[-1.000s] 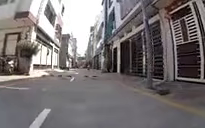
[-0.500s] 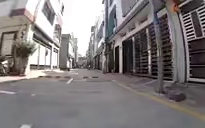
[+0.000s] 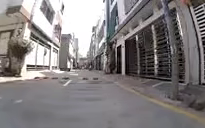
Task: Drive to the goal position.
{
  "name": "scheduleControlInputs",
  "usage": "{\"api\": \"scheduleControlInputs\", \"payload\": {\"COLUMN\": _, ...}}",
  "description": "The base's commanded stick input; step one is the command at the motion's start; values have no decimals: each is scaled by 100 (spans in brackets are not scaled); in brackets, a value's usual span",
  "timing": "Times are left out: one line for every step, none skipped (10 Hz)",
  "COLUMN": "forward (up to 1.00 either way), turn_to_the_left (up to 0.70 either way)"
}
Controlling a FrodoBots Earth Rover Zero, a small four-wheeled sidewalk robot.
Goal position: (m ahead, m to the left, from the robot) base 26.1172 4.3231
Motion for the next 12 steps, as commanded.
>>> {"api": "scheduleControlInputs", "payload": {"forward": 100, "turn_to_the_left": -7}}
{"api": "scheduleControlInputs", "payload": {"forward": 100, "turn_to_the_left": 0}}
{"api": "scheduleControlInputs", "payload": {"forward": 100, "turn_to_the_left": 0}}
{"api": "scheduleControlInputs", "payload": {"forward": 100, "turn_to_the_left": 0}}
{"api": "scheduleControlInputs", "payload": {"forward": 100, "turn_to_the_left": 0}}
{"api": "scheduleControlInputs", "payload": {"forward": 100, "turn_to_the_left": 0}}
{"api": "scheduleControlInputs", "payload": {"forward": 100, "turn_to_the_left": 0}}
{"api": "scheduleControlInputs", "payload": {"forward": 100, "turn_to_the_left": 0}}
{"api": "scheduleControlInputs", "payload": {"forward": 100, "turn_to_the_left": 0}}
{"api": "scheduleControlInputs", "payload": {"forward": 100, "turn_to_the_left": 0}}
{"api": "scheduleControlInputs", "payload": {"forward": 100, "turn_to_the_left": 0}}
{"api": "scheduleControlInputs", "payload": {"forward": 100, "turn_to_the_left": 0}}
